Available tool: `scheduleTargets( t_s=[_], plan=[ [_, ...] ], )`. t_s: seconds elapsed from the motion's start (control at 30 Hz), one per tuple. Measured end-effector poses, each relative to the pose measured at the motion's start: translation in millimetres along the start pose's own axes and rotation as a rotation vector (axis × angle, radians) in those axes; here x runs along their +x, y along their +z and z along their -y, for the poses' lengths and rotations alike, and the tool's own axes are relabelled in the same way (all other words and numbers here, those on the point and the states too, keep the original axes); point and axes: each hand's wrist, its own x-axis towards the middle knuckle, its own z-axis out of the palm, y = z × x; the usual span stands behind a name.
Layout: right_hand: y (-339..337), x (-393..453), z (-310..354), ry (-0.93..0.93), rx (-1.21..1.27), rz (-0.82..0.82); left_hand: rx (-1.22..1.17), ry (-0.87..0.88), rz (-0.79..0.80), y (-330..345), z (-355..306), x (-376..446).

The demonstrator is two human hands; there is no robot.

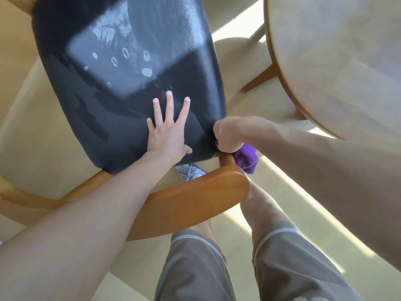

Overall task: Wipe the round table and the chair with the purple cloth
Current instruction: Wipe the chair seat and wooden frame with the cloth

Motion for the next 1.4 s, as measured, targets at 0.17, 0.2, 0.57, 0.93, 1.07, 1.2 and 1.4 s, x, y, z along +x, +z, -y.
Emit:
scheduleTargets(
  t_s=[0.17,0.2,0.57,0.93,1.07,1.2,1.4],
  plan=[
    [-29,-14,3,-0.208,0.338,-0.227,-0.072,0.018,0.031,-12,4,-2],
    [-40,-14,3,-0.226,0.405,-0.374,-0.120,0.019,0.038,-17,9,-3],
    [-29,48,42,-0.295,-0.253,-0.512,-0.545,-0.186,-0.090,-75,125,-81],
    [-56,0,22,-0.188,0.226,-0.533,-0.434,-0.236,-0.184,-51,48,-154],
    [-100,44,62,-0.153,0.445,-0.923,-0.442,-0.205,-0.362,-50,46,-157],
    [-58,69,92,-0.115,0.029,-0.623,-0.420,-0.198,-0.390,-40,47,-156],
    [-4,10,54,-0.414,-0.424,-0.089,-0.466,-0.216,-0.400,-46,45,-159]
  ],
)
